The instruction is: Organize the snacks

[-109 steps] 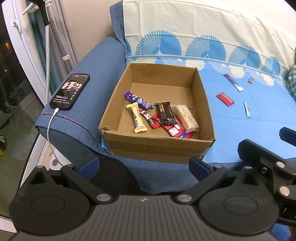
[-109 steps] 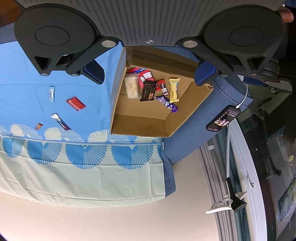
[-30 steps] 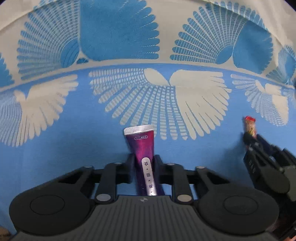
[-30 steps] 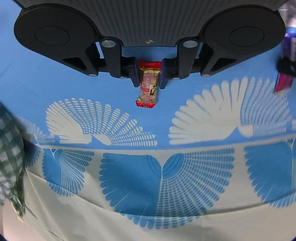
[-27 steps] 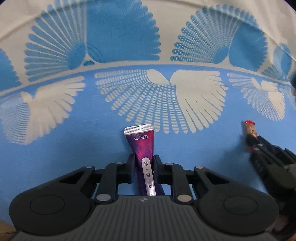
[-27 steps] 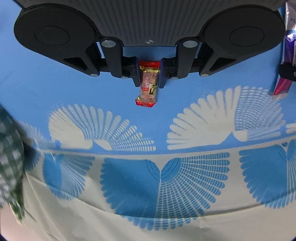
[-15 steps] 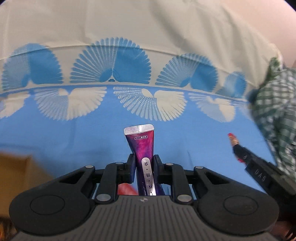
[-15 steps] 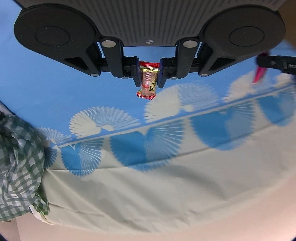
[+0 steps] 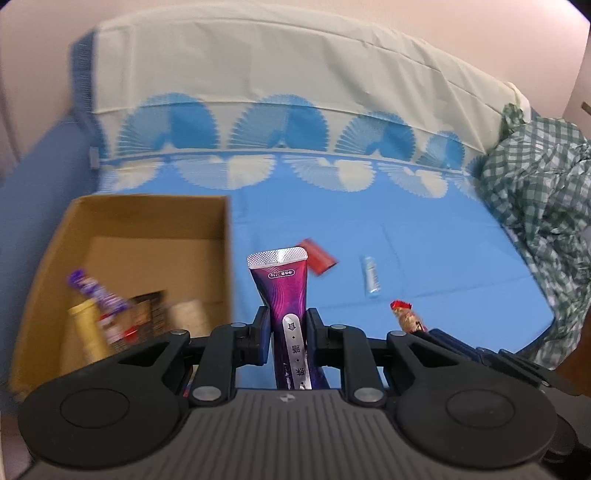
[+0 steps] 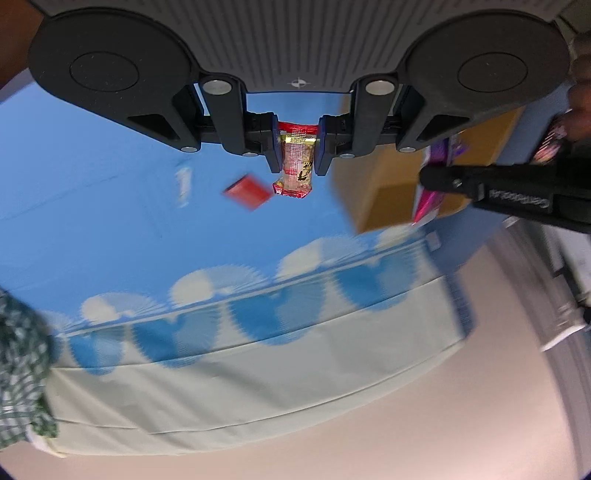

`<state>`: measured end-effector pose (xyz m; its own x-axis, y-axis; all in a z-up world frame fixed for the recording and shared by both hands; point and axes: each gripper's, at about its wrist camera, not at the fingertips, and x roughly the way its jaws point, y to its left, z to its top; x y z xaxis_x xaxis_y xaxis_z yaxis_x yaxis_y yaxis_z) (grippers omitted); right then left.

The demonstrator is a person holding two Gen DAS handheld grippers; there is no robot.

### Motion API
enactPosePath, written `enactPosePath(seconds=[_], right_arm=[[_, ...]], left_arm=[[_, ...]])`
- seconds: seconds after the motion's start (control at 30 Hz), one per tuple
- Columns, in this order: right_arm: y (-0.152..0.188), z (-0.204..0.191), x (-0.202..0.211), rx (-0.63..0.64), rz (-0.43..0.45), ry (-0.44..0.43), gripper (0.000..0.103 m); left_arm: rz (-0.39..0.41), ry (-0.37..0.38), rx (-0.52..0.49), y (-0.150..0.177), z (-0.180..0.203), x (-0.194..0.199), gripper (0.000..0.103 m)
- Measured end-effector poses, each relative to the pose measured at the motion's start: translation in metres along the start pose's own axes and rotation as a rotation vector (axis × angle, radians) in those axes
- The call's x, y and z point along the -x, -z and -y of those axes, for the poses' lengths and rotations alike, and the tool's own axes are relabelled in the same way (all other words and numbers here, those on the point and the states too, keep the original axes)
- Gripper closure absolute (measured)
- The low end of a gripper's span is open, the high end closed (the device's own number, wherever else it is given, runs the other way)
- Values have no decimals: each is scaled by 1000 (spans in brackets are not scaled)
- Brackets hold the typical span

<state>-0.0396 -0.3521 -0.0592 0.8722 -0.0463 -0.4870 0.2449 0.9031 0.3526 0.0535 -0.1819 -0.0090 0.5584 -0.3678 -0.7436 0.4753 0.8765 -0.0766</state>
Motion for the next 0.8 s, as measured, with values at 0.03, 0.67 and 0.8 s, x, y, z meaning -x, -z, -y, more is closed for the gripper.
enactPosePath(seconds=[0.03,0.67,0.8], right_arm=[[6,-11,7,11,-8,-21,84],[66,-124,101,227,38,-165,84],[66,-127,107,245,53,-159,84]], left_arm=[[4,-13,4,8,-7,11,82],[158,-93,94,102,-68,145,82],[180,-85,100,105,-68,152,82]])
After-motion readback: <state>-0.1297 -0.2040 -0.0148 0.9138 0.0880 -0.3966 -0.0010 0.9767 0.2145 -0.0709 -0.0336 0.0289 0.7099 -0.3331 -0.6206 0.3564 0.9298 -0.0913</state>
